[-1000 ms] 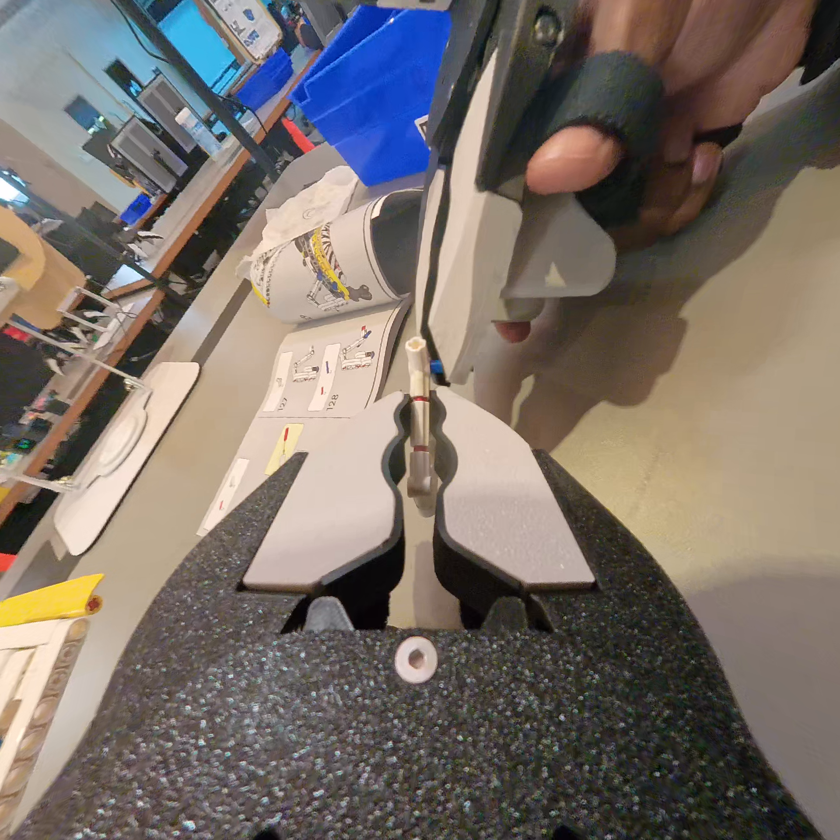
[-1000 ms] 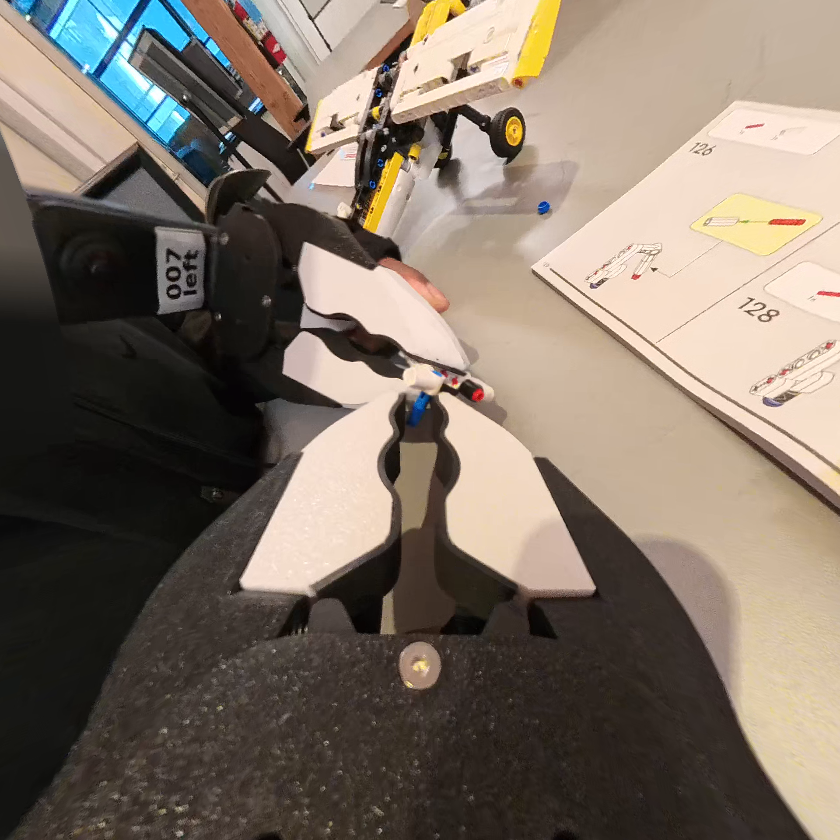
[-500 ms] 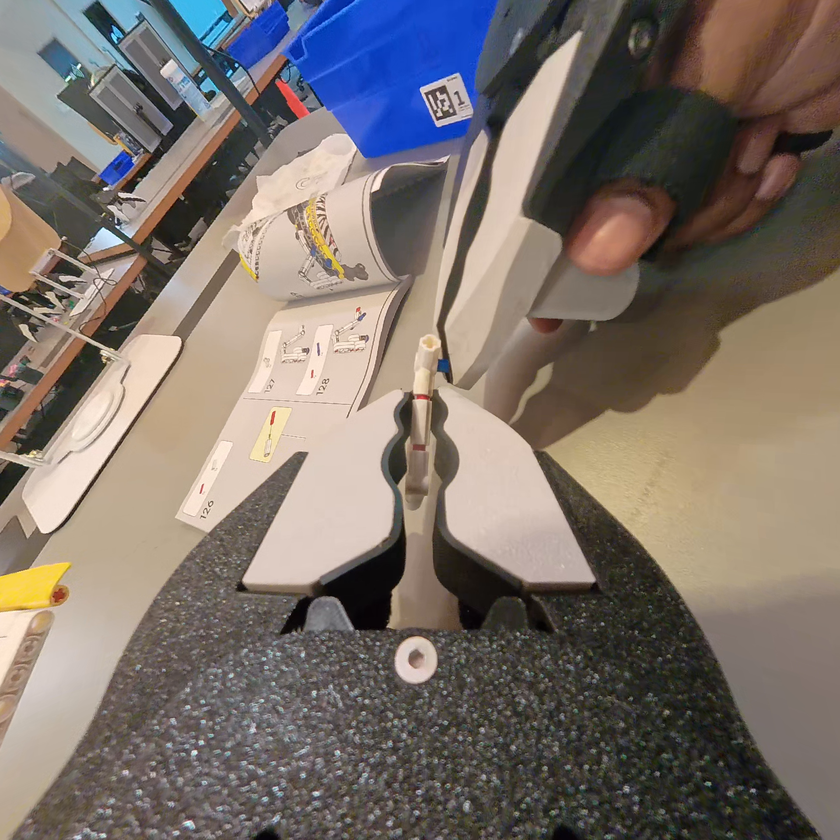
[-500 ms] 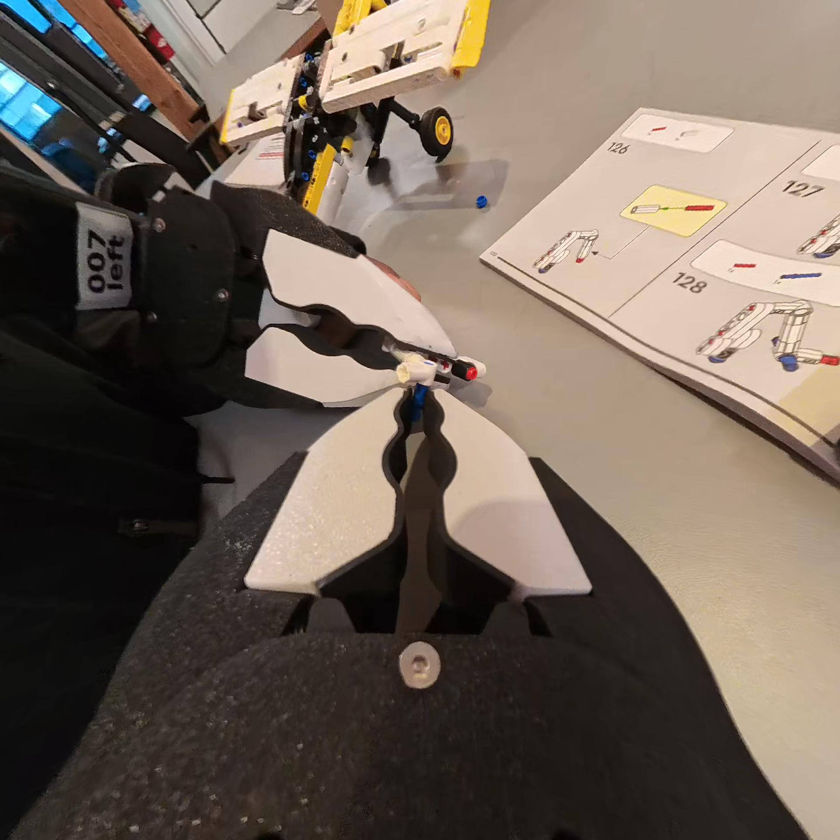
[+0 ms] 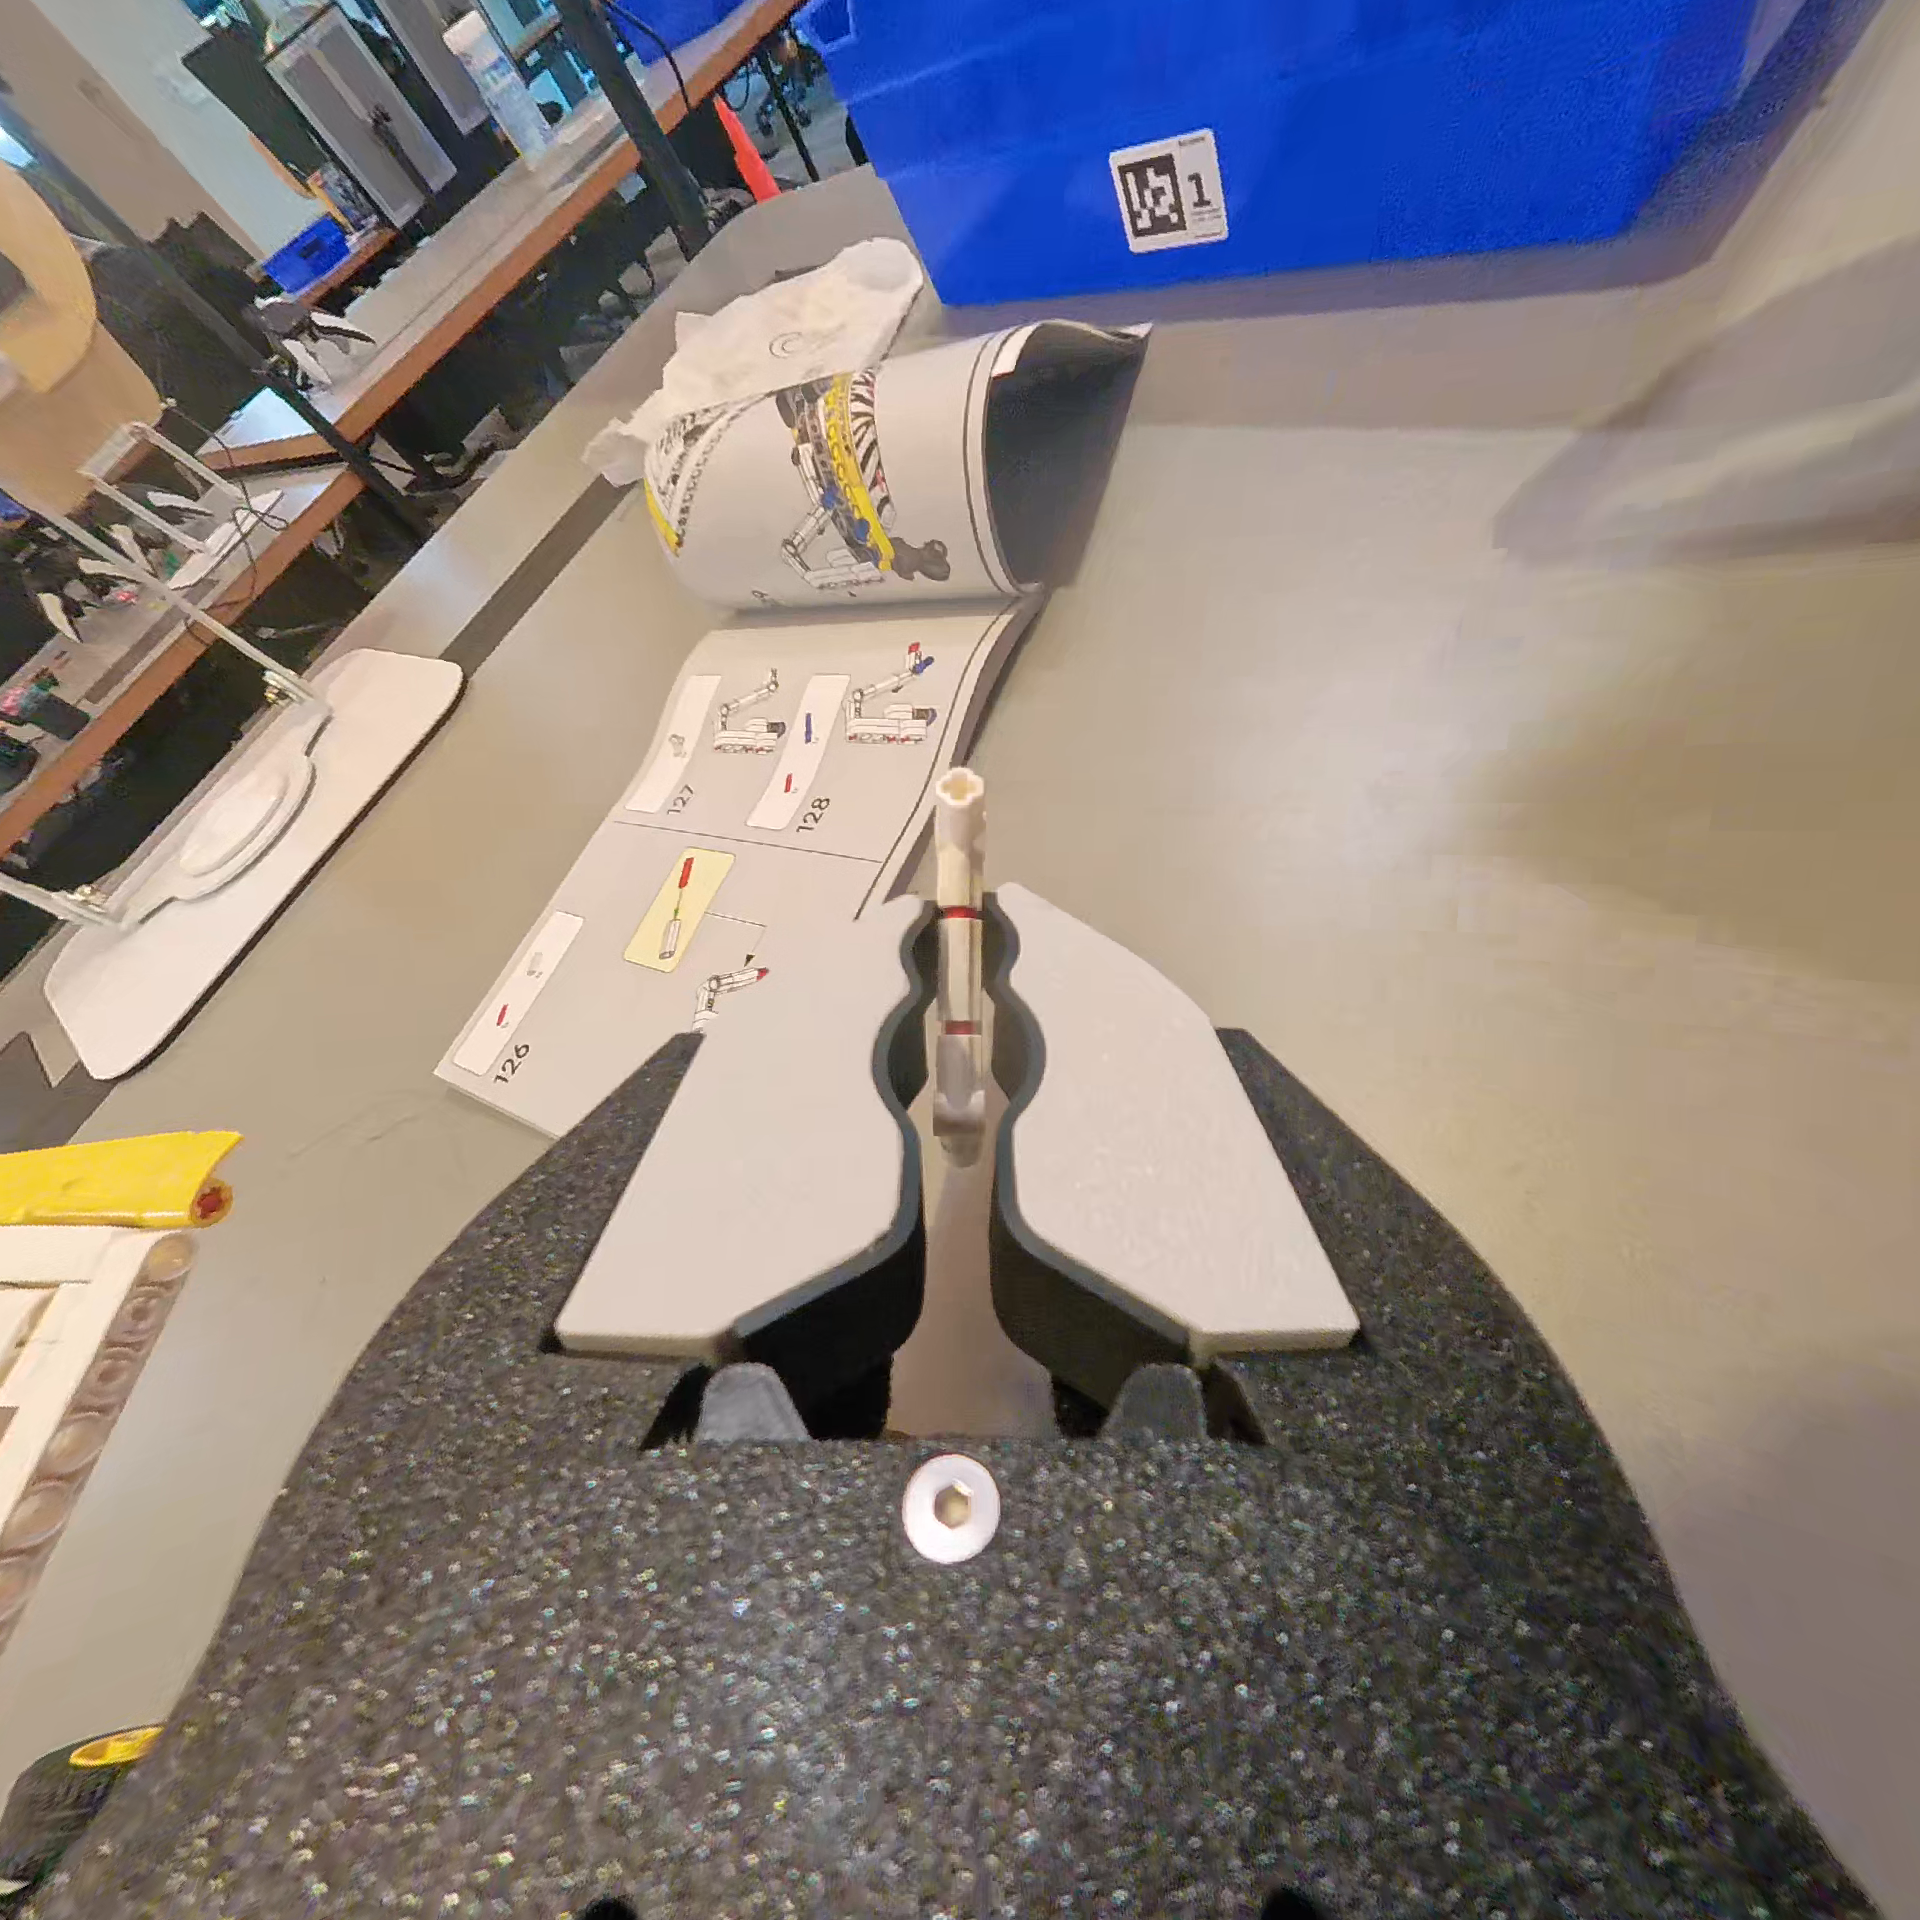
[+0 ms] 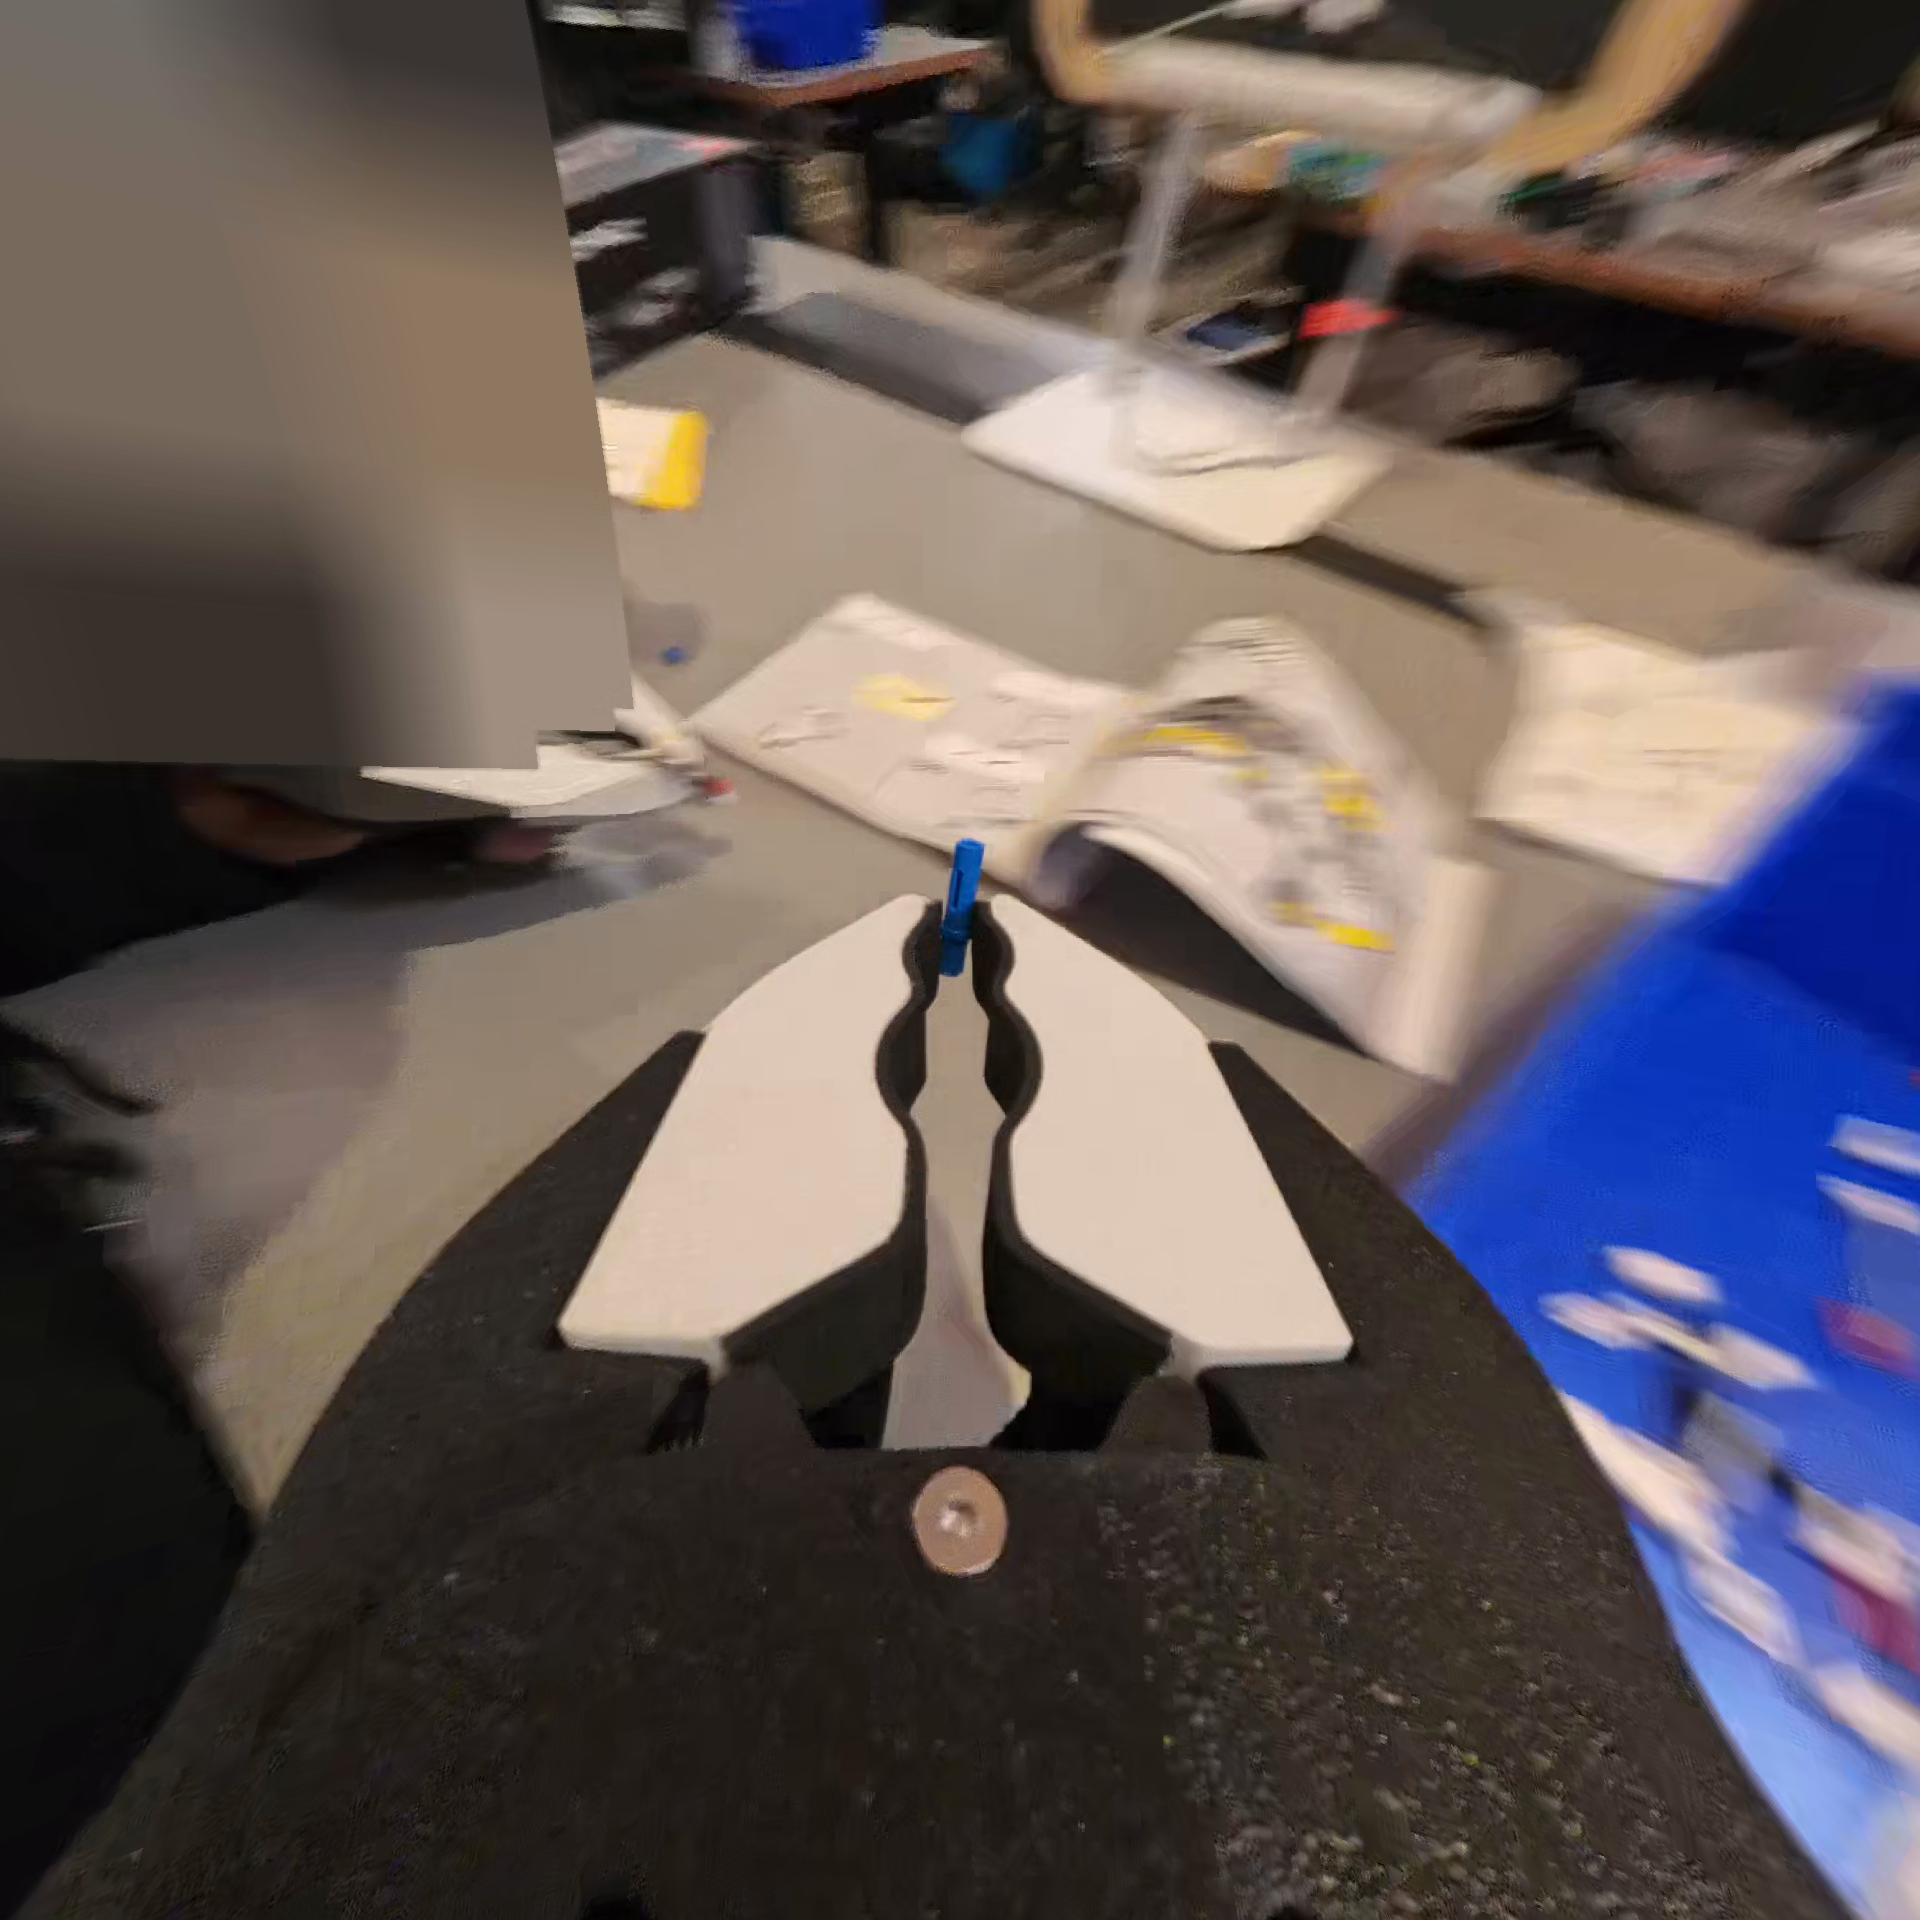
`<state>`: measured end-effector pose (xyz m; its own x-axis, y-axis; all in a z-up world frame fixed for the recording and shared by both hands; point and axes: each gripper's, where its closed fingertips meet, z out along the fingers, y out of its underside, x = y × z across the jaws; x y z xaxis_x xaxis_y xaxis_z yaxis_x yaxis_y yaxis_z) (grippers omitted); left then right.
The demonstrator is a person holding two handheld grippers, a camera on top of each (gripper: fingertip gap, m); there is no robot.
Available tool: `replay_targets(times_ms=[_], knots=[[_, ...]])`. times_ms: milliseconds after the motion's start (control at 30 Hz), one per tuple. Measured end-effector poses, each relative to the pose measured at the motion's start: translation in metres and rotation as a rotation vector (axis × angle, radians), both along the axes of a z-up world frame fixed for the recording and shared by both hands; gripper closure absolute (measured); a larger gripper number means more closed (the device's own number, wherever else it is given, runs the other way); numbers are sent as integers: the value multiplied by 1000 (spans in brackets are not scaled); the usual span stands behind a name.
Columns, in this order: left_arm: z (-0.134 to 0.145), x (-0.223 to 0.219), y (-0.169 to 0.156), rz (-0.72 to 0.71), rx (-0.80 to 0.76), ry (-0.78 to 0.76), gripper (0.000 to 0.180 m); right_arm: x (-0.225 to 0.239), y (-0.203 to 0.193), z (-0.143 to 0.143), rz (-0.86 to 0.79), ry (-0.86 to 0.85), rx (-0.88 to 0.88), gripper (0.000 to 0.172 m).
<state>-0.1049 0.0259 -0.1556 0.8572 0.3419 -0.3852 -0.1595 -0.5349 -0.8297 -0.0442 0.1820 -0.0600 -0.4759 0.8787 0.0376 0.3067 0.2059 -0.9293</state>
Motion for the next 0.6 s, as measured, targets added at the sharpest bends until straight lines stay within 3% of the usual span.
replay_targets(times_ms=[67, 133, 267, 400, 600], knots=[[-2, 0, 0, 3, -11, -10, 173, -2, 66, 18, -192, 34, 100, 166], [-3, 1, 0, 3, -14, -25, 173, -3, 114, 9, -293, -46, 140, 159], [-2, 5, 0, -9, -8, -42, 173, -5, 154, -19, -349, -164, 215, 131], [-4, 11, 3, -48, -18, -70, 173, -2, 127, -8, -268, -126, 292, 132], [-6, 29, 9, -171, -25, -130, 173, 7, 3, 0, 86, -60, 300, 143]])
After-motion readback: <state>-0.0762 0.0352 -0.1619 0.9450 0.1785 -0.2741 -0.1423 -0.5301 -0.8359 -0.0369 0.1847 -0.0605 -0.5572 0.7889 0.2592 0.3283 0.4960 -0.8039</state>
